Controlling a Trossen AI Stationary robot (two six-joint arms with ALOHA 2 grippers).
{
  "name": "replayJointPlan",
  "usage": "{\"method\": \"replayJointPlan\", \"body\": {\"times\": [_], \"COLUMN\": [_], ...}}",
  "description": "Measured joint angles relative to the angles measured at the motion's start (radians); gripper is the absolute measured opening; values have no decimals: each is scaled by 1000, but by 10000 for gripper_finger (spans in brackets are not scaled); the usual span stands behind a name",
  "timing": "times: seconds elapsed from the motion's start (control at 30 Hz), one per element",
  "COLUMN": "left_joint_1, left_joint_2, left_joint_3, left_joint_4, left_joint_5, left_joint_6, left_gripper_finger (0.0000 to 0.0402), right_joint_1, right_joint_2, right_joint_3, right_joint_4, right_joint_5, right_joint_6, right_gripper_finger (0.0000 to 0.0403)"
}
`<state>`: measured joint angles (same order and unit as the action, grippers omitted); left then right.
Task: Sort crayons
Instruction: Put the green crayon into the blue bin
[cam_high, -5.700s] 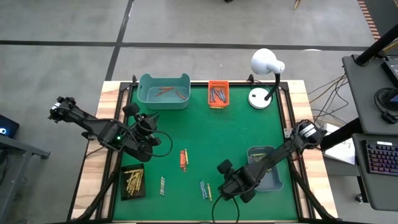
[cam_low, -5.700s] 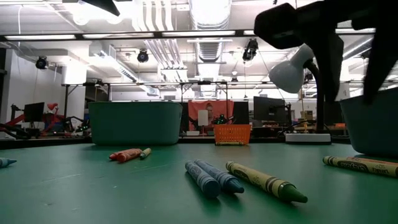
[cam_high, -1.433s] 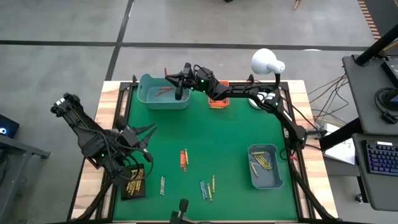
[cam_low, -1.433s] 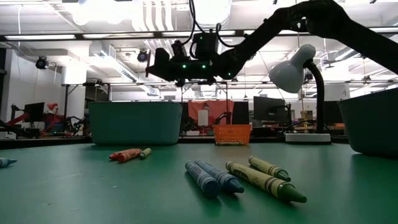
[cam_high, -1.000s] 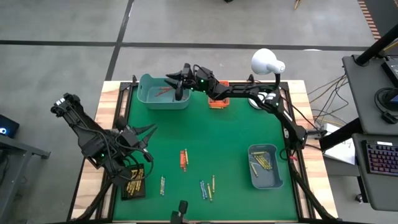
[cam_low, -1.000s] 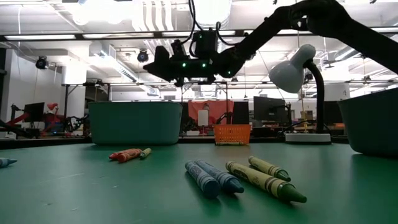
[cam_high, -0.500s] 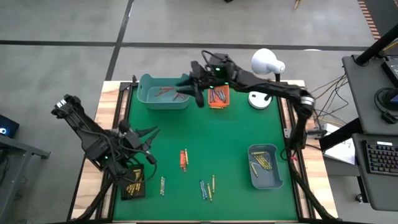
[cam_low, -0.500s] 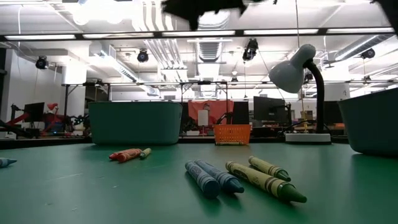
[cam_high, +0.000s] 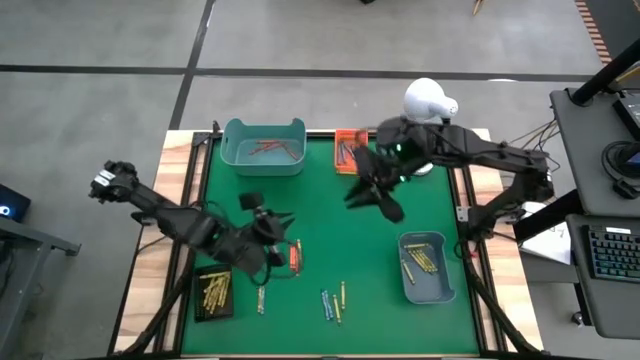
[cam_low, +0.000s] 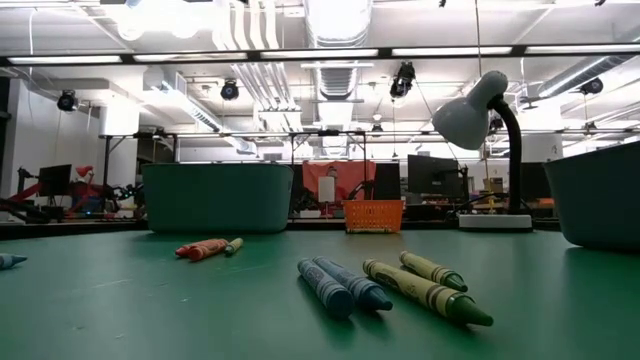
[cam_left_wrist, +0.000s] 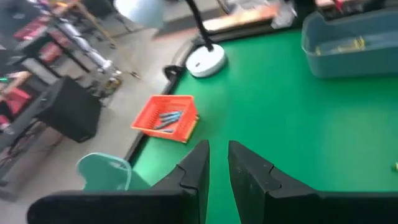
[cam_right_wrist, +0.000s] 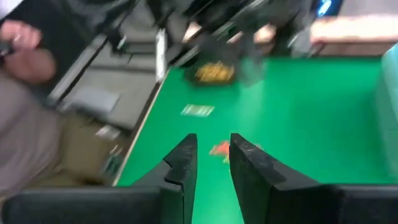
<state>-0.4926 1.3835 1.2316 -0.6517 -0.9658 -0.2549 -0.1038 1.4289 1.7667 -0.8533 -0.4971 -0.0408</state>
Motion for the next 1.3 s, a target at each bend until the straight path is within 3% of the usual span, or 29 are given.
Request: {"method": "replayJointPlan", "body": {"times": [0.1,0.3,0.5,0.57,0.83,0.93,1.1,1.3], "left_joint_1": [79,225,342,378,518,571,666,710], "left_joint_2": [21,86,179,211,345,395,473,555], "left_joint_3": [-2,-11,-16,-17,-17,-18,-18,-18], "left_joint_4": [67,200,349,391,552,598,656,746], "left_joint_5": [128,314,453,507,753,782,857,847], "left_joint_6": [105,282,411,444,553,596,656,615], "left_gripper_finger": [42,42,42,42,42,42,41,38], "right_joint_1": [60,171,238,248,252,233,163,96], "right_joint_2": [-10,-13,-68,-104,-262,-307,-369,-381], "right_joint_3": [-7,-26,-144,-206,-526,-643,-816,-1008], "right_joint_4": [-102,-328,-289,-248,13,121,341,706], "right_joint_5": [32,194,213,239,540,624,658,715], "right_joint_6": [36,82,138,153,153,130,128,151], "right_gripper_finger": [76,67,59,56,43,43,42,43]}}
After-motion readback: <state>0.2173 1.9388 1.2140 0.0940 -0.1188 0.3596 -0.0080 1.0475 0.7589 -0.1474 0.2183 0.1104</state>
